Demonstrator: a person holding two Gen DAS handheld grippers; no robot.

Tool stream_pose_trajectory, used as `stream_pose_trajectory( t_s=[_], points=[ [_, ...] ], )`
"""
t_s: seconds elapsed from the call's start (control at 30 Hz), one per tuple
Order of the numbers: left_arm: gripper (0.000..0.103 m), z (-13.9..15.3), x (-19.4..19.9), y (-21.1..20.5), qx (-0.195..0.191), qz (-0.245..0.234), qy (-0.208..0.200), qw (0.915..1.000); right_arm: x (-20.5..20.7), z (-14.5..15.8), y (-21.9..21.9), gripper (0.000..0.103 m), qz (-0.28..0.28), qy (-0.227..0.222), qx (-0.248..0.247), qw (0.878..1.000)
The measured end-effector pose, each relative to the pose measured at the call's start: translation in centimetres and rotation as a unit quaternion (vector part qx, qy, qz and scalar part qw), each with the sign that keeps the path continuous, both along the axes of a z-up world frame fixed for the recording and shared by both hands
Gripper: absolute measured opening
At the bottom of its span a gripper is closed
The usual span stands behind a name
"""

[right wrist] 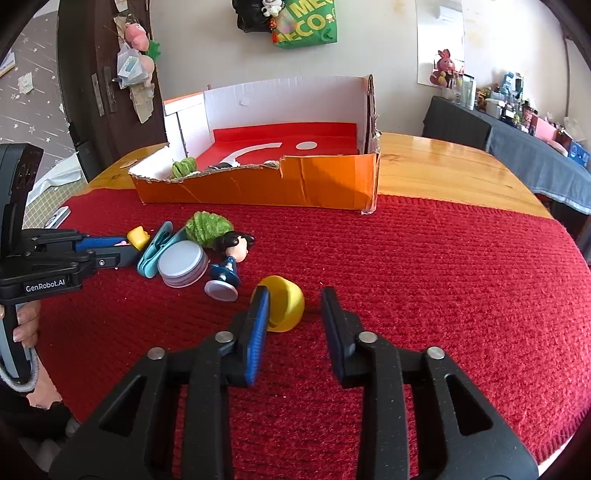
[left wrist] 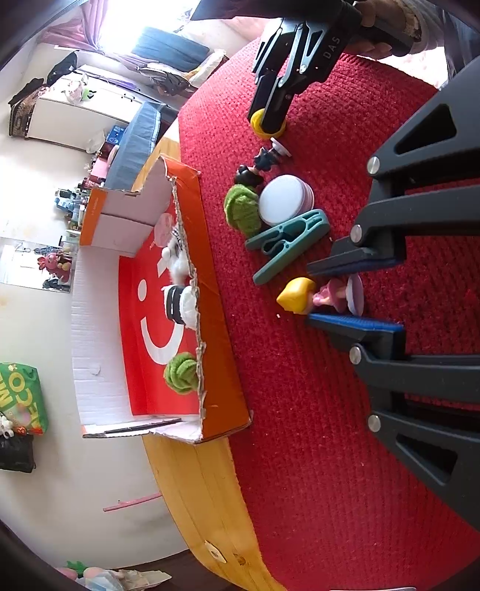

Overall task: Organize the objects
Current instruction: 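Grasp the yellow lid with the right gripper while the left grasps the blonde doll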

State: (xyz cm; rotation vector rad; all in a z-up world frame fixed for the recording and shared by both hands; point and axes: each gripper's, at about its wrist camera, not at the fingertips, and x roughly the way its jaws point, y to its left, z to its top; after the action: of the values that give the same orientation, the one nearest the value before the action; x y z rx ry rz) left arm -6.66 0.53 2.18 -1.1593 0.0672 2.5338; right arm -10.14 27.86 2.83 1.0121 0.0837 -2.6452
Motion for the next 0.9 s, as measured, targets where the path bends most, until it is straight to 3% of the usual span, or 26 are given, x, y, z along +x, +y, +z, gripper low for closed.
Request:
stream_pose_trajectory(
  t_s=[0.03, 0.07, 0.1, 0.37, 0.47, 0.5, 0.53, 0.57, 0.77, 0.9],
  points=[
    [0.023, 0.0, 0.0, 0.0, -0.001, -0.001, 0.001, 1.0000, 0.1, 0.0, 0.0, 0.038, 0.000, 0.002, 0.002, 1.000],
    [0.024, 0.0, 0.0, 0.1, -0.002, -0.001, 0.002, 1.0000, 0.2, 0.0, 0.0, 0.054, 0.000, 0.005, 0.004, 1.000],
    [0.026, 0.0, 0.0, 0.1, -0.002, -0.001, 0.002, 1.0000, 0.4, 0.1, -0.1, 0.059, 0.001, 0.012, 0.007, 1.000],
    [0.033, -0.1, -0.2, 0.4, 0.002, -0.004, 0.006, 1.0000, 0.6, 0.0, -0.8, 0.059, 0.003, 0.023, 0.034, 0.999],
    [0.033, -0.1, -0.1, 0.4, 0.003, -0.010, 0.007, 0.9999, 0.2, -0.4, -0.7, 0.054, 0.001, 0.013, 0.031, 0.999],
    [0.029, -0.1, -0.1, 0.5, 0.002, -0.012, 0.009, 0.9999, 0.1, -0.5, -0.6, 0.041, 0.001, 0.010, 0.029, 1.000],
    [0.021, -0.1, -0.1, 0.5, 0.002, -0.015, 0.009, 0.9998, 0.0, -0.5, -0.6, 0.034, 0.001, 0.009, 0.028, 1.000],
    [0.021, -0.1, -0.1, 0.5, 0.003, -0.017, 0.010, 0.9998, -0.1, -0.6, -0.5, 0.029, -0.001, 0.009, 0.026, 1.000],
    [0.021, 0.4, 0.3, 0.3, 0.002, -0.009, 0.020, 0.9997, 0.5, 0.0, -0.6, 0.028, 0.000, 0.027, 0.023, 0.999],
    [0.021, 1.7, 0.7, -0.2, 0.029, -0.013, 0.027, 0.9991, 1.1, 1.7, -0.4, 0.028, 0.006, 0.042, 0.001, 0.999]
  ],
)
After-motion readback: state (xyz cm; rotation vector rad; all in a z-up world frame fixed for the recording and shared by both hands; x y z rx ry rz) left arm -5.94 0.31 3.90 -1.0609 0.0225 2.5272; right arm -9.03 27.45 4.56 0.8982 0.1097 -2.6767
